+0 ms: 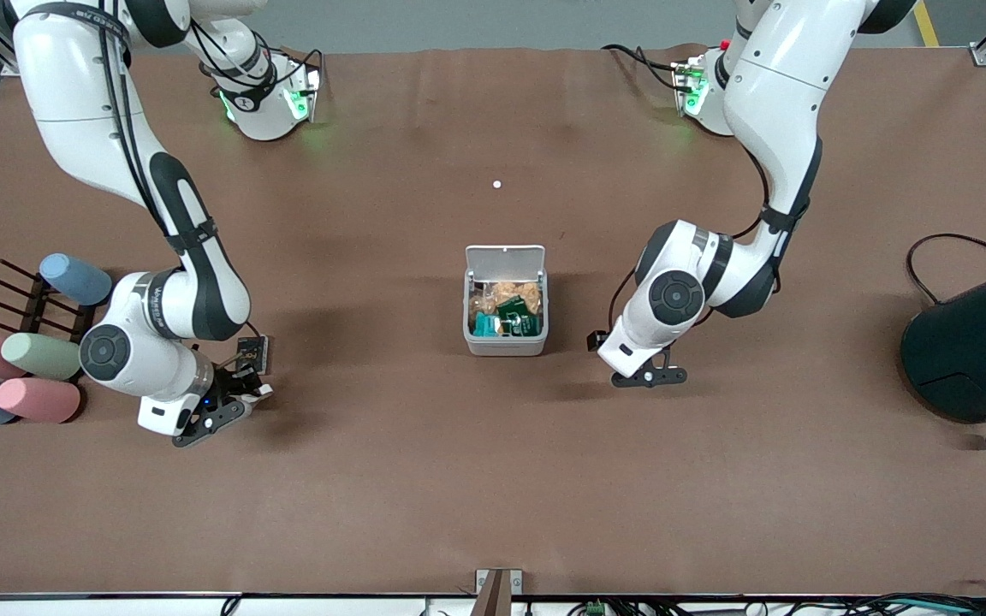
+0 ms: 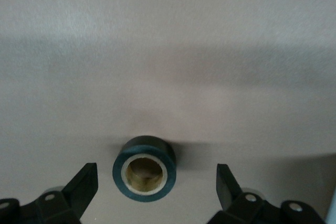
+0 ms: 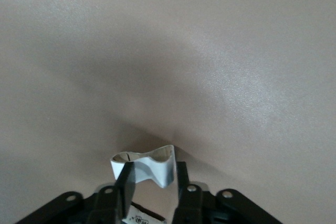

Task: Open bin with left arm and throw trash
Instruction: 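Carry the paper toward the bin while the left gripper grasps the tape roll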

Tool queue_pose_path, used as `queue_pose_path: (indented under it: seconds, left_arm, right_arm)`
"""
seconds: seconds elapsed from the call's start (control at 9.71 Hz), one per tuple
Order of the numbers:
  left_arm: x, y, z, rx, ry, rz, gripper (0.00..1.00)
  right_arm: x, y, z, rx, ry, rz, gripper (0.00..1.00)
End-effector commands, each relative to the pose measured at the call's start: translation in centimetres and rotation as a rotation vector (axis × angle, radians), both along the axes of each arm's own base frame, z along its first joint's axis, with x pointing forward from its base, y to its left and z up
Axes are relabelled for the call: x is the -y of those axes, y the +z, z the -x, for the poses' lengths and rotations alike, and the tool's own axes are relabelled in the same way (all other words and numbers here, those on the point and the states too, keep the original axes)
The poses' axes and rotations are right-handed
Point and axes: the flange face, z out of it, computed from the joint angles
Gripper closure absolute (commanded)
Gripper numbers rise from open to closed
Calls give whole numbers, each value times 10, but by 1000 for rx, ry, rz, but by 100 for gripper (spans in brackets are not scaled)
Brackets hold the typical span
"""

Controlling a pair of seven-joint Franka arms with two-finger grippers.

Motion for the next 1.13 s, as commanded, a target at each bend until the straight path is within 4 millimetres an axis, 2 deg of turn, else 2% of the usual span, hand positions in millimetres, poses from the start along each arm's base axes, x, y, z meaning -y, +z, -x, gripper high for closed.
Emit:
queue_pose_path:
  seconds: [0.0,0.21,0.41,0.52,0.62,0.72,0.82,0.93,1.03]
  left_arm:
    - [2,-1,12,9,11,-19,1]
    - [1,-11,17,5,2,-36,3]
    - [-3,-12,16,10,-8,-48,3]
    - [-3,-11,15,14,-7,-46,5]
    - [-5,-14,14,15,-4,-45,10]
    - [-6,-14,14,13,-3,-44,28]
    - [-7,-16,15,9,-1,-46,59]
    - [-7,-16,16,9,-1,-47,79]
    - [-7,-13,14,15,-6,-44,91]
  right_arm:
    - [-2,-5,-2,8,-15,-11,70]
    - [-2,-5,-2,10,-18,-12,78]
    - [-2,-5,-2,10,-19,-12,91]
    - [-1,-4,-2,8,-25,-12,98]
    - [2,-3,-3,6,-35,-17,100]
    - [3,0,-3,6,-64,-46,100]
    - [3,4,-3,-6,-100,-83,100]
    - [-3,18,-7,-38,-145,-153,100]
    - [-9,35,-13,-94,-203,-232,100]
